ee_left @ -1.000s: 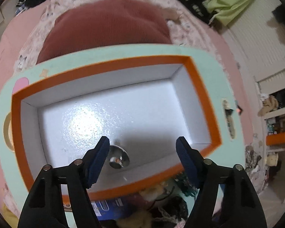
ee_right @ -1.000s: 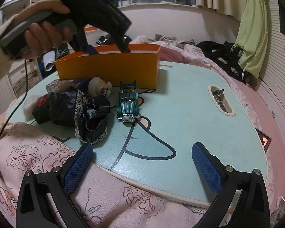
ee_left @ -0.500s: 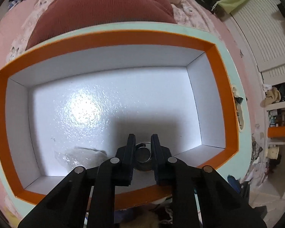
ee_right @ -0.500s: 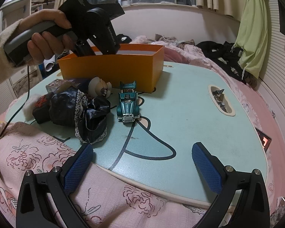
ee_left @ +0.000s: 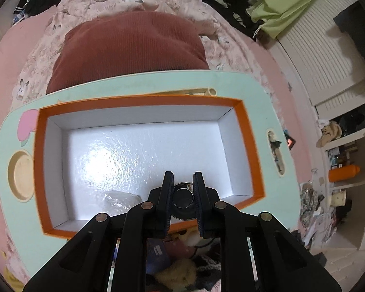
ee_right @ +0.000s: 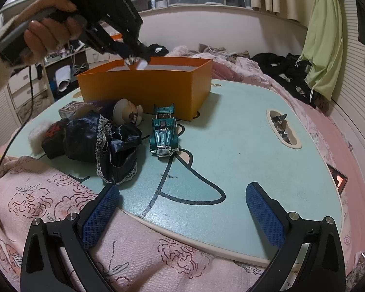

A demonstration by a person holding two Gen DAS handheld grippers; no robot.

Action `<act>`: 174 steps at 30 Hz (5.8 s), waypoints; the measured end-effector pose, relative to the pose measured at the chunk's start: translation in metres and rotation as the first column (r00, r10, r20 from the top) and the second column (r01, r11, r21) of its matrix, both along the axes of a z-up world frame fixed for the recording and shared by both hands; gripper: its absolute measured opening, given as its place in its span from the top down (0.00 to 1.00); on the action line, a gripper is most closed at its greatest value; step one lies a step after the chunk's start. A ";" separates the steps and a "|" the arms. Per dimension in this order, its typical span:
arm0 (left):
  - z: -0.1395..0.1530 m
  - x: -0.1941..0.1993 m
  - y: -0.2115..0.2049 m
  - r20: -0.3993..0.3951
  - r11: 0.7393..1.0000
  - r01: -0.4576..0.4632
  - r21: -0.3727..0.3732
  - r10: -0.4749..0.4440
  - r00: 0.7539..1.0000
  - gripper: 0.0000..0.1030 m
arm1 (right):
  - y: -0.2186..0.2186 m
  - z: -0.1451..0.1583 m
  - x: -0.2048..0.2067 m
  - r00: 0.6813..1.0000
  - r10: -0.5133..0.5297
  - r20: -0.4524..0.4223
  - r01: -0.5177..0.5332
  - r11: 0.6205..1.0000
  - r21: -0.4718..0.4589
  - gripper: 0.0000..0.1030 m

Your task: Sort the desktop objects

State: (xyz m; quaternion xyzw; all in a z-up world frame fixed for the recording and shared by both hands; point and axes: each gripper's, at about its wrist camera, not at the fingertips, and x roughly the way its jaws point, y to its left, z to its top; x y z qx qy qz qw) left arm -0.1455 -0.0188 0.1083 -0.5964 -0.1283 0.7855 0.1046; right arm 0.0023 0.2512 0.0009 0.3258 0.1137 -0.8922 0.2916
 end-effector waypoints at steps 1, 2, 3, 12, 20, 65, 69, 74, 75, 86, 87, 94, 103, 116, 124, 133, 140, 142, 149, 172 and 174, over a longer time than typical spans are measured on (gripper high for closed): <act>0.002 0.003 0.001 -0.008 1.000 0.001 0.006 -0.001 1.000 0.83 | 0.000 0.000 0.001 1.000 0.000 0.000 0.000 1.000 0.000 0.00; 0.005 0.006 0.001 -0.018 1.000 0.002 0.010 -0.002 1.000 0.83 | 0.000 0.000 0.001 1.000 0.000 0.000 0.000 1.000 0.000 0.00; 0.001 0.003 0.002 -0.023 1.000 0.002 0.015 -0.002 1.000 0.83 | 0.000 0.000 0.000 1.000 0.000 0.000 0.000 1.000 0.000 0.00; -0.003 0.040 0.021 -0.103 0.997 0.071 0.016 -0.069 0.992 0.83 | 0.000 0.000 0.000 1.000 0.000 0.000 0.000 1.000 -0.001 0.00; 0.005 0.081 0.005 -0.248 1.000 -0.005 0.016 0.009 0.969 0.61 | 0.001 -0.001 0.001 1.000 0.000 -0.001 0.000 1.000 -0.001 0.00; -0.106 0.211 -0.011 -0.391 0.953 -0.153 -0.260 0.041 0.919 0.00 | -0.001 0.009 -0.008 0.998 0.003 0.062 -0.003 1.000 -0.005 0.00; -0.106 0.211 -0.011 -0.391 0.953 -0.155 -0.259 0.043 0.919 0.00 | 0.001 0.068 -0.027 0.981 0.109 0.162 -0.068 0.969 -0.239 0.00; -0.106 0.211 -0.011 -0.392 0.953 -0.156 -0.259 0.044 0.919 0.00 | -0.083 0.130 -0.084 0.921 0.231 0.313 -0.145 0.950 -0.276 0.04; -0.106 0.211 -0.011 -0.392 0.953 -0.156 -0.259 0.044 0.919 0.00 | -0.102 0.130 -0.095 0.914 0.226 0.338 -0.145 0.958 -0.249 0.08; -0.106 0.213 -0.011 -0.402 0.953 -0.160 -0.256 0.046 0.914 0.00 | -0.239 0.047 -0.181 0.767 0.003 0.642 -0.058 0.996 0.065 0.27; -0.106 0.213 -0.011 -0.403 0.953 -0.161 -0.255 0.046 0.914 0.00 | -0.243 0.041 -0.183 0.759 -0.007 0.652 -0.059 0.995 0.079 0.27; -0.105 0.213 -0.010 -0.406 0.954 -0.162 -0.252 0.048 0.913 0.00 | -0.251 0.020 -0.189 0.769 -0.059 0.636 -0.047 0.988 0.150 0.80; -0.105 0.213 -0.010 -0.407 0.954 -0.165 -0.252 0.050 0.912 0.00 | -0.201 0.069 -0.183 0.795 0.113 0.596 -0.024 0.988 -0.156 0.88; -0.105 0.213 -0.009 -0.407 0.953 -0.167 -0.252 0.052 0.912 0.00 | -0.080 0.092 -0.097 0.911 0.155 0.383 -0.043 0.957 -0.287 0.95; -0.103 0.216 -0.012 -0.415 0.958 -0.174 -0.227 0.066 0.907 0.00 | -0.040 0.052 -0.052 0.985 -0.021 0.170 0.046 0.989 -0.142 0.58; -0.051 0.202 -0.040 -0.505 0.942 -0.274 -0.192 0.145 0.851 0.00 | -0.012 -0.005 -0.010 1.000 -0.018 0.024 0.018 1.000 -0.010 0.35; -0.053 0.130 -0.060 -0.415 0.889 -0.311 -0.336 0.156 0.896 0.00 | -0.011 -0.012 -0.013 0.998 -0.066 -0.009 0.066 0.998 -0.012 0.14; -0.060 0.111 -0.061 -0.388 0.885 -0.304 -0.353 0.158 0.908 0.00 | -0.011 -0.013 -0.013 0.998 -0.069 -0.012 0.068 0.998 -0.011 0.14; -0.068 0.087 -0.060 -0.382 0.853 -0.337 -0.397 0.181 0.906 0.00 | -0.010 -0.013 -0.013 0.998 -0.068 -0.013 0.068 0.998 -0.010 0.14; -0.100 0.224 -0.011 -0.366 0.959 -0.095 -0.266 -0.009 0.931 0.00 | -0.006 -0.012 -0.016 0.995 -0.099 -0.007 0.099 0.995 -0.005 0.00; -0.102 0.217 -0.014 -0.384 0.954 -0.145 -0.261 0.035 0.922 0.00 | -0.006 -0.012 -0.016 0.995 -0.099 -0.010 0.098 0.995 -0.005 0.00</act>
